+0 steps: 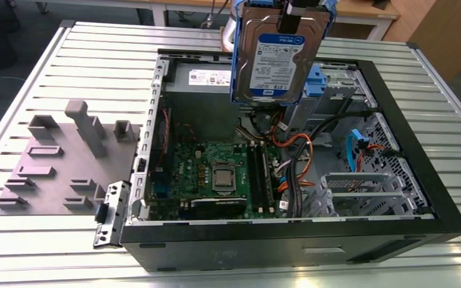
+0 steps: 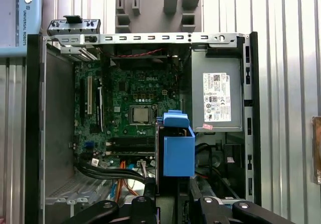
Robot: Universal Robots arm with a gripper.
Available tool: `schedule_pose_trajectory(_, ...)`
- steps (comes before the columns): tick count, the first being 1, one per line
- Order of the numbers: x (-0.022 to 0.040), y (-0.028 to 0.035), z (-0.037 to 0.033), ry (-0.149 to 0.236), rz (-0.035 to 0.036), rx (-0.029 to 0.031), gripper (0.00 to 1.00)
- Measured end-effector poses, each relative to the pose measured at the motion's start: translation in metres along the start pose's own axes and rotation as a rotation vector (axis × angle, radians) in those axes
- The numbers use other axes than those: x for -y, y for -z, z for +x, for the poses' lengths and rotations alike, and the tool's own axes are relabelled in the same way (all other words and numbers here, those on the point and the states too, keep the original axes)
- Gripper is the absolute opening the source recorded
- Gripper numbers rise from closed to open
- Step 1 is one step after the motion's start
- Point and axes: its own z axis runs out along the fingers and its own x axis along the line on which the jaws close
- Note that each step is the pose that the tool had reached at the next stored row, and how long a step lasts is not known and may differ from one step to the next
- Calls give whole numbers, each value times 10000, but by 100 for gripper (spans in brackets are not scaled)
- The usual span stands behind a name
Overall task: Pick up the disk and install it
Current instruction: 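Pick up the disk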
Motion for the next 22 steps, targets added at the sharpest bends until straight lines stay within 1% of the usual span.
schedule_pose_trajectory(9, 1, 1, 15, 1, 0, -12, 35)
schedule_pose_trajectory(22, 3, 0, 86, -1, 1, -65, 35)
